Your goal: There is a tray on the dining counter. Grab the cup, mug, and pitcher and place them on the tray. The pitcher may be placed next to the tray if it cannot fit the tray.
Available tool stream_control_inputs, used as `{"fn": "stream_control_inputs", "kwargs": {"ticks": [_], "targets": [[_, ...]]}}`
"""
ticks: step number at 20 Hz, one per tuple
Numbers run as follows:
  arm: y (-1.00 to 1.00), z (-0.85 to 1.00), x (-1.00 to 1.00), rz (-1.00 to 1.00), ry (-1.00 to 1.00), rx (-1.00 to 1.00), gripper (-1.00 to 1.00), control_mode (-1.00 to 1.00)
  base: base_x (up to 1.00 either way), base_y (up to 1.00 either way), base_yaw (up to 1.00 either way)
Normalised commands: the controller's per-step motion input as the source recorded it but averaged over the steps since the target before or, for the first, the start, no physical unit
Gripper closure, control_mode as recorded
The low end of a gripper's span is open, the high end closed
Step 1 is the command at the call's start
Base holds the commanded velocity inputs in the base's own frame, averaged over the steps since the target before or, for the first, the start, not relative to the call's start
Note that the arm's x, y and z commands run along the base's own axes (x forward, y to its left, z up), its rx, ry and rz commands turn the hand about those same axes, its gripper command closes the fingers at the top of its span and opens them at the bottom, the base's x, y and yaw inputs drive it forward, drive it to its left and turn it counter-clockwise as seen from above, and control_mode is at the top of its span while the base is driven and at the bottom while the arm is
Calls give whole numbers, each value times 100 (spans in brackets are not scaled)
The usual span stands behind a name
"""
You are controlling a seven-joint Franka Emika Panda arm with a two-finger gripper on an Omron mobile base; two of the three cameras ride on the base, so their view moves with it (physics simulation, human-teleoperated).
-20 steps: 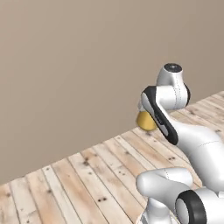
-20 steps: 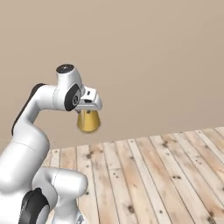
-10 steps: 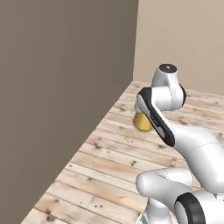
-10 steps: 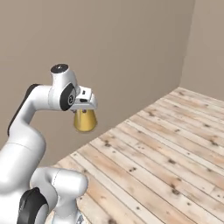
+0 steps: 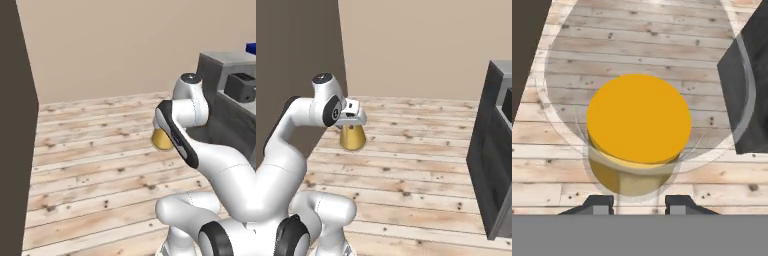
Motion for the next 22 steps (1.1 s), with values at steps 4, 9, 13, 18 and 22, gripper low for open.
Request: {"fn": "stream_control_inputs", "kwargs": {"ticks": [4,9,13,18,22], "targets": [[0,0,0,0,0,0,100,100,95,93,-63],[0,0,0,0,0,0,100,100,100,88,-24],[0,0,0,0,0,0,100,100,100,86,-27],[0,0,0,0,0,0,100,100,100,80,-29],[0,0,0,0,0,0,100,100,100,75,-43]]}}
